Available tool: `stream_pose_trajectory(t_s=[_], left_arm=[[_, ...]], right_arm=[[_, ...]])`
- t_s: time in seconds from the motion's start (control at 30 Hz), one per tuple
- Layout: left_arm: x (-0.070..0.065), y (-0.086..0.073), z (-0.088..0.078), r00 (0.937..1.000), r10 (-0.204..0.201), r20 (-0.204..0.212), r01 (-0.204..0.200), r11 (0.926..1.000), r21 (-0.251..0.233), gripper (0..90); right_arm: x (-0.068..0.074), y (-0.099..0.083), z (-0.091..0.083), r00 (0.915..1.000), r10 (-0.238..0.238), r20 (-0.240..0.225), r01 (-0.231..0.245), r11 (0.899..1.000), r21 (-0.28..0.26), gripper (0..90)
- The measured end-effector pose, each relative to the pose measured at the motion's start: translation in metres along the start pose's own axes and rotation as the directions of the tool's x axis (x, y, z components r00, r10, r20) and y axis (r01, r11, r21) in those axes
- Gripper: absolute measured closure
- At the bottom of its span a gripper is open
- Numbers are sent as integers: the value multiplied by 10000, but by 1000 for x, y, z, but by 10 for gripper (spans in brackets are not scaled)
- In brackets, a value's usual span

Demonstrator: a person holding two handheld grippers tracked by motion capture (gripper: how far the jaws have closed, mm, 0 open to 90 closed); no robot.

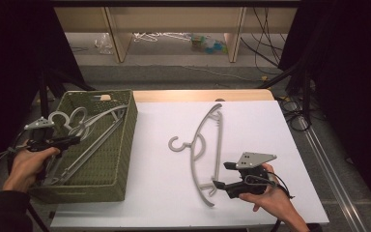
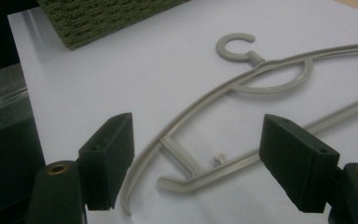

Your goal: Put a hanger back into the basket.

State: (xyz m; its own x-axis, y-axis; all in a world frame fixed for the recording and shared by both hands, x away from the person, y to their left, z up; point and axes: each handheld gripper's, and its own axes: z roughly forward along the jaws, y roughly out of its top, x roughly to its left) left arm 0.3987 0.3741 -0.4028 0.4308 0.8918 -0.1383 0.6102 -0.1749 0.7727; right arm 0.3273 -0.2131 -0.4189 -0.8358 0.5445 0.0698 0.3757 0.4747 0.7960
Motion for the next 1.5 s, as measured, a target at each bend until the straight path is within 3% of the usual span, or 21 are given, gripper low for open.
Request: stream_pose_trajectory(t_s=[0.03, 0.13, 0.33, 0.47, 0.5, 0.53, 0.7, 0.83, 0.97, 1.07, 1.23, 1.3, 1.43, 1.5], left_arm=[[0, -1, 3, 9998, -206, -30, 206, 9997, -103, 788], [1, -2, 6, 9992, -32, -389, 37, 9999, 115, 785], [4, -2, 6, 9966, -224, -791, 236, 9996, 140, 773], [5, -2, 8, 9888, -81, -1492, 123, 9995, 274, 768], [9, -2, 5, 9883, 286, -1499, -190, 9977, 652, 766], [9, -2, 5, 9866, 310, -1602, -205, 9975, 669, 765], [14, -4, 7, 9828, 51, -1847, 67, 9980, 628, 746], [17, -6, 9, 9723, -132, -2332, 307, 9969, 718, 718], [19, -9, 9, 9670, -284, -2530, 510, 9952, 834, 662], [20, -11, 7, 9564, -708, -2833, 895, 9946, 535, 582], [18, -9, 0, 9463, -1178, -3011, 1229, 9924, -21, 455], [16, -8, -2, 9478, -1447, -2842, 1388, 9895, -409, 436], [4, -5, -11, 9575, -1427, -2505, 1241, 9883, -884, 390], [-4, -4, -15, 9596, -1559, -2343, 1292, 9837, -1253, 357]], right_arm=[[0, 0, 0, 10000, -36, 38, 36, 10000, -27, 274], [0, -1, 1, 10000, -44, 56, 44, 10000, -23, 275], [0, -1, 1, 10000, -46, 45, 45, 10000, 26, 275], [0, -1, 2, 10000, -56, 37, 56, 10000, 11, 275], [0, -1, 2, 10000, -58, 33, 58, 10000, 8, 274], [0, -1, 1, 10000, -43, 36, 43, 10000, 20, 274], [-1, -2, 2, 10000, -26, 5, 26, 10000, 56, 275], [0, -2, 2, 10000, -15, -12, 15, 10000, 90, 274], [-1, -2, 2, 10000, -5, -34, 5, 10000, 88, 274], [-1, -2, 3, 10000, -10, -27, 10, 10000, 95, 275], [0, -2, 4, 10000, 3, 23, -3, 9999, 103, 274], [0, -2, 4, 10000, -10, 25, 10, 10000, 74, 274], [0, -2, 4, 10000, 23, 31, -23, 10000, 86, 274], [-1, -3, 4, 10000, 26, 55, -27, 10000, 92, 274]])
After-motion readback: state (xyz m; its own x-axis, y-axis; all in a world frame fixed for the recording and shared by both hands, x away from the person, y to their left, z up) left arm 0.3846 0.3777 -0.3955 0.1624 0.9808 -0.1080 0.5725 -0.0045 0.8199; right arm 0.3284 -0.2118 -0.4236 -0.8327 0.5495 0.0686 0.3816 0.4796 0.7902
